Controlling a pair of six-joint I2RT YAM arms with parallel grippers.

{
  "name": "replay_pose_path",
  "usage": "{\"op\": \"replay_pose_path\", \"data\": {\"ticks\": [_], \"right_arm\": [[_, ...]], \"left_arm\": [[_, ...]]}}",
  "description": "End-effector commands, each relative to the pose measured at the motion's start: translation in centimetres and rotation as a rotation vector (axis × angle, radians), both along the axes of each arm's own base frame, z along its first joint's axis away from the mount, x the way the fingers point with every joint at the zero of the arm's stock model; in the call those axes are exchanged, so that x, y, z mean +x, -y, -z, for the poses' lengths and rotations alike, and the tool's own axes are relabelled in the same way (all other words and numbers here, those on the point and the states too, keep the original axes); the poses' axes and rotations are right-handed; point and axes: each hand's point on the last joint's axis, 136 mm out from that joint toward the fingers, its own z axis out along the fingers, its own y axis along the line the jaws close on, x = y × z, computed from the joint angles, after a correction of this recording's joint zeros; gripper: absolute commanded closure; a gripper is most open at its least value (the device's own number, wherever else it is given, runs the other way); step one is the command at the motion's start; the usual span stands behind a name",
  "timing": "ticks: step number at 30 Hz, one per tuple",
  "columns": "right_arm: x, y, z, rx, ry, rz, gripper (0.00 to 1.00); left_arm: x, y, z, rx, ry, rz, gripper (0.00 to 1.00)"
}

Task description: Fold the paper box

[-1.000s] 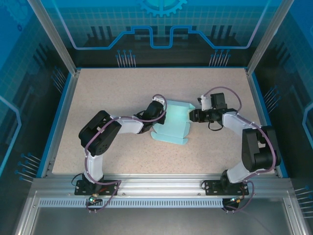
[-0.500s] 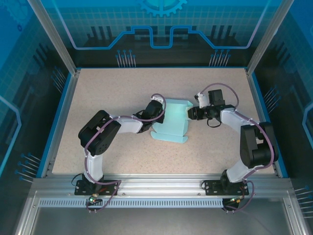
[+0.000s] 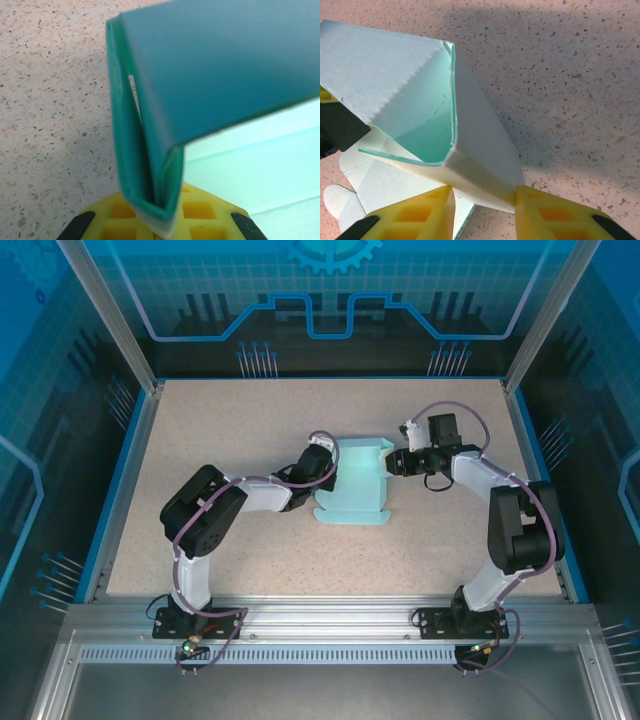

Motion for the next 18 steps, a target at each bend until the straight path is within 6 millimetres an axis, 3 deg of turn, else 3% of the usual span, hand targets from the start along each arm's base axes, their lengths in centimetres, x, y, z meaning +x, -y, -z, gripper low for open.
{"op": "replay_pose_path", "data": {"ticks": [1, 7, 18], "right_arm": [[1.9, -1.9, -3.3, 0.101, 0.099, -0.066, 0.65], [2.7, -1.7, -3.7, 0.105, 0.115, -0.062, 0.64], [3.9, -0.6, -3.6, 0.043, 0.110, -0.068, 0.53]], "left_arm": [[-1.5, 3.1, -1.2, -0.049, -0.005, 0.144, 1.00], [-1.6, 3.2, -1.2, -0.051, -0.007, 0.151, 1.00], [-1.7, 3.3, -1.1, -0.048, -0.010, 0.159, 1.00]]}}
